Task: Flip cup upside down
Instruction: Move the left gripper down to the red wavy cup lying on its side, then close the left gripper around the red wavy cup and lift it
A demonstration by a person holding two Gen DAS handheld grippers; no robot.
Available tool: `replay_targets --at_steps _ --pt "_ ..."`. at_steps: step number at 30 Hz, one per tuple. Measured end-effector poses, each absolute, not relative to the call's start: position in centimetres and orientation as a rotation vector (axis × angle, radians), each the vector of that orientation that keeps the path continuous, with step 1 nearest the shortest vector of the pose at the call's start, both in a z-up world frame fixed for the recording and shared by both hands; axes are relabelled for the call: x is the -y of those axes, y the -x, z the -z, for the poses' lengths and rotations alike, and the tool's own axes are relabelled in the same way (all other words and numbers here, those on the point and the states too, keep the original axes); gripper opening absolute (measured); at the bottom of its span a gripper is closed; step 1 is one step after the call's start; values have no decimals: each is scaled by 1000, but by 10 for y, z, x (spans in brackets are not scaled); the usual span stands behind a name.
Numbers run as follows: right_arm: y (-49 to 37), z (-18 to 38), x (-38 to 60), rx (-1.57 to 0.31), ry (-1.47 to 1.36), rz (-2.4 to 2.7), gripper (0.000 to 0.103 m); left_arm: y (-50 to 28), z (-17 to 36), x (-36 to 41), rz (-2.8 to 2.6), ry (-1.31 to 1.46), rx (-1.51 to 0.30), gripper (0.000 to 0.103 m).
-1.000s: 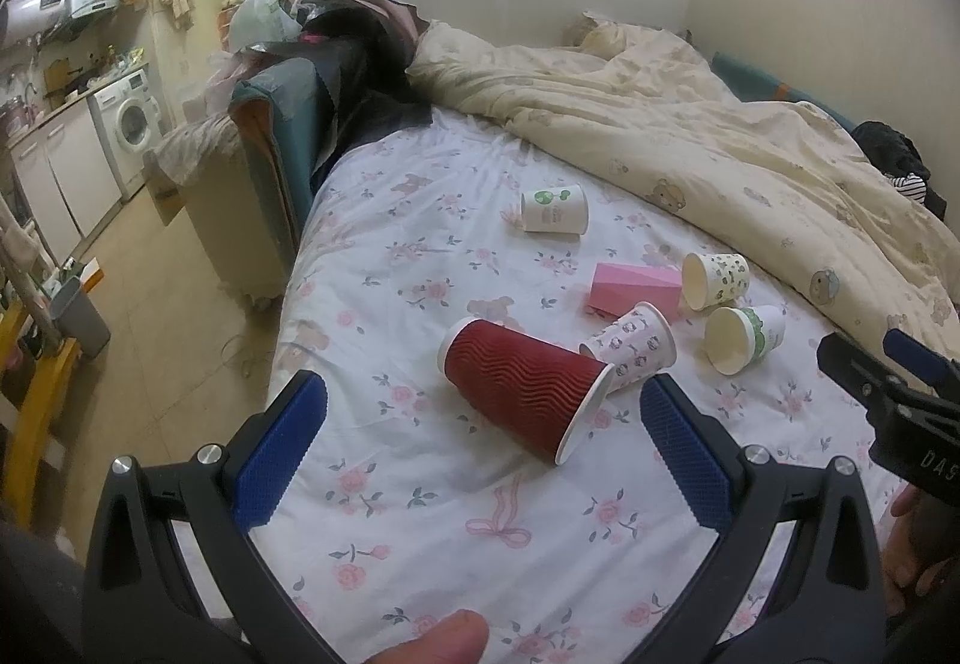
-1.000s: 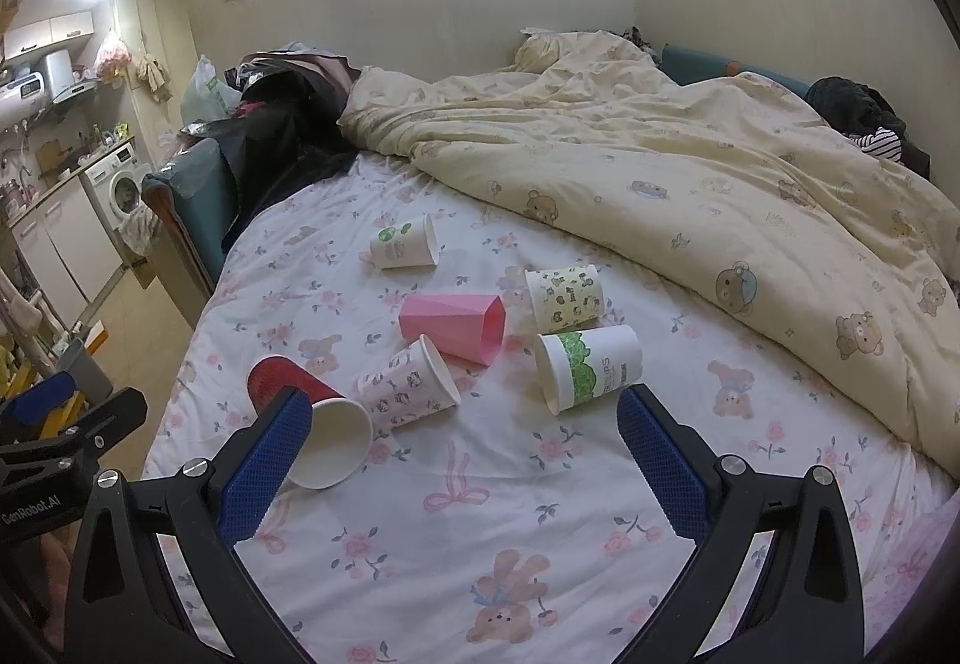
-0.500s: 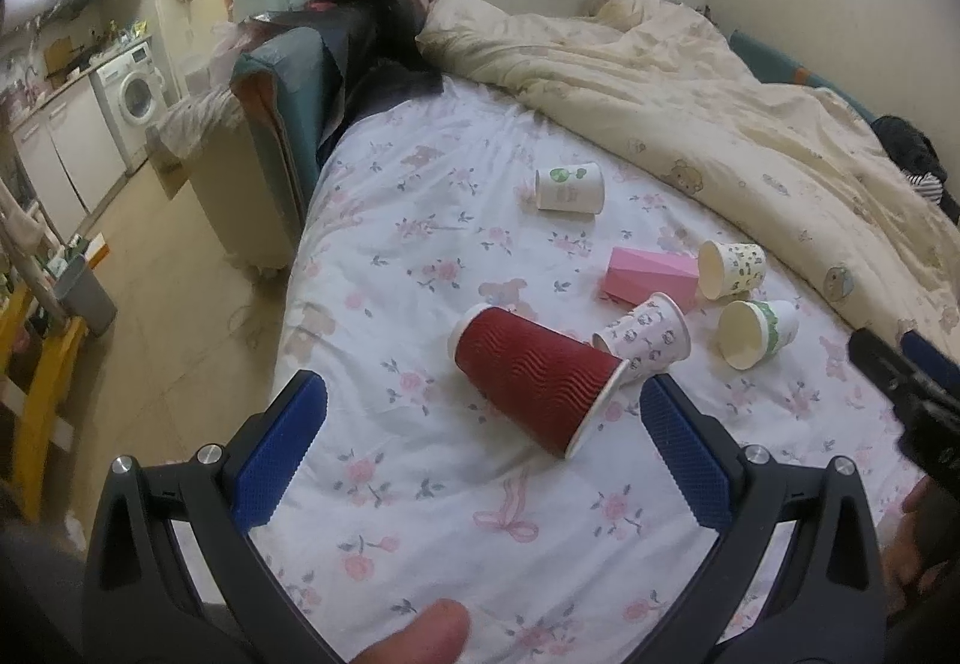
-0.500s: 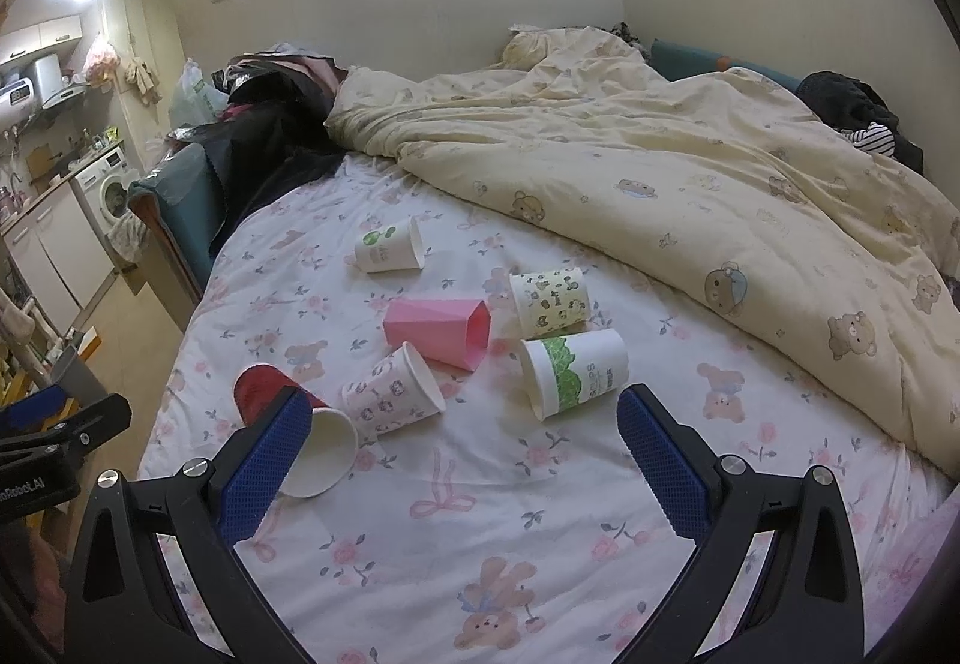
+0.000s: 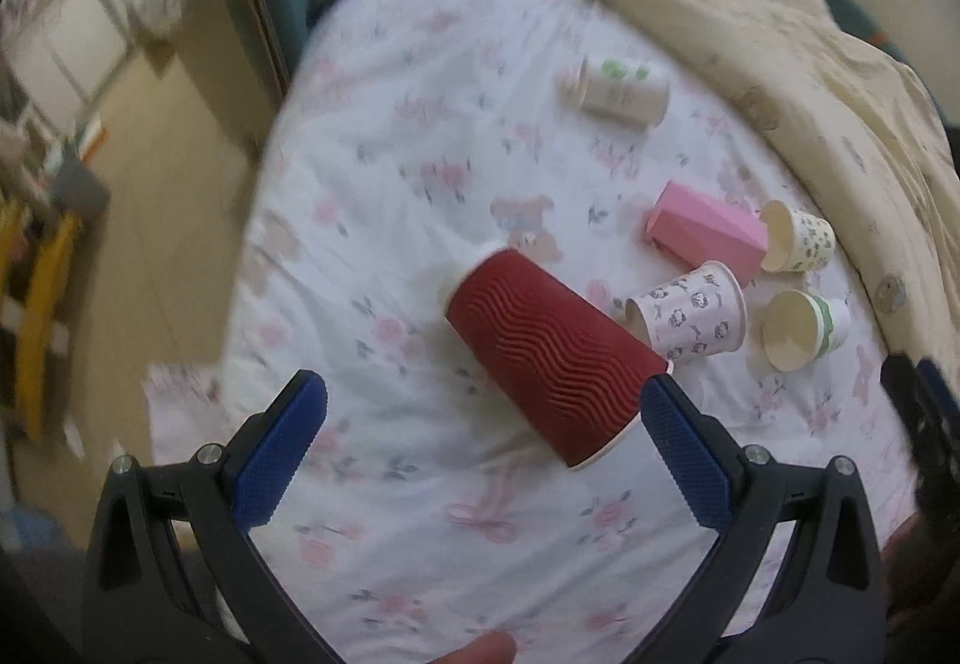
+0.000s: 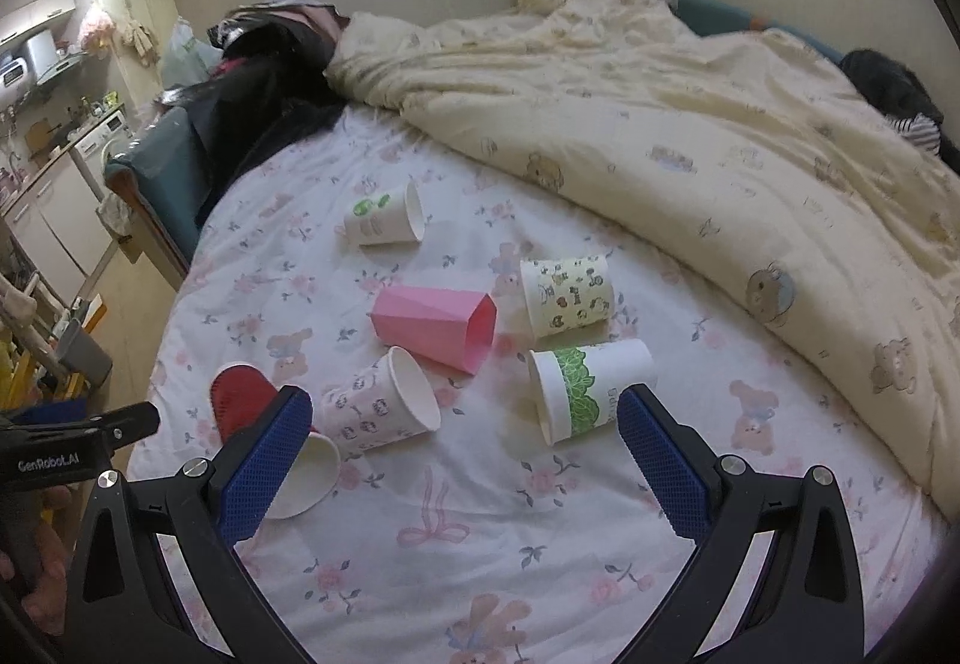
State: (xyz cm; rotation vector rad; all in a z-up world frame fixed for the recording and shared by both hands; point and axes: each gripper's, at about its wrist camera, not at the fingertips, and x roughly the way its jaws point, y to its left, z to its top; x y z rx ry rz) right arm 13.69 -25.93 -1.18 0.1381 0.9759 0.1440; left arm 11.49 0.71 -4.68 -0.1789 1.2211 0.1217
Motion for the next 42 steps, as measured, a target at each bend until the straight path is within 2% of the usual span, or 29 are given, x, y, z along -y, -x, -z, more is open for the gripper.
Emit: replay_targets --at_steps 7,13,20,29,36,42 --pt "-151 28 266 -1013 -159 -122 103 -152 106 -24 -232 561 -1439 102" --pt "-149 29 282 -1015 -193 -87 103 -166 131 -22 -277 658 -1503 102" --pt "-151 28 286 -1017 -210 -82 103 -174 149 -8 -304 638 -1541 100" --pt "-151 24 290 -1008 -238 -92 103 -173 152 -2 -283 687 -1554 79" --pt "-141 11 294 -977 -250 -103 103 -167 144 -1 -247 655 -1567 77" --pt "-126 3 302 -989 -321 -110 103 -151 114 14 -80 474 -1599 77"
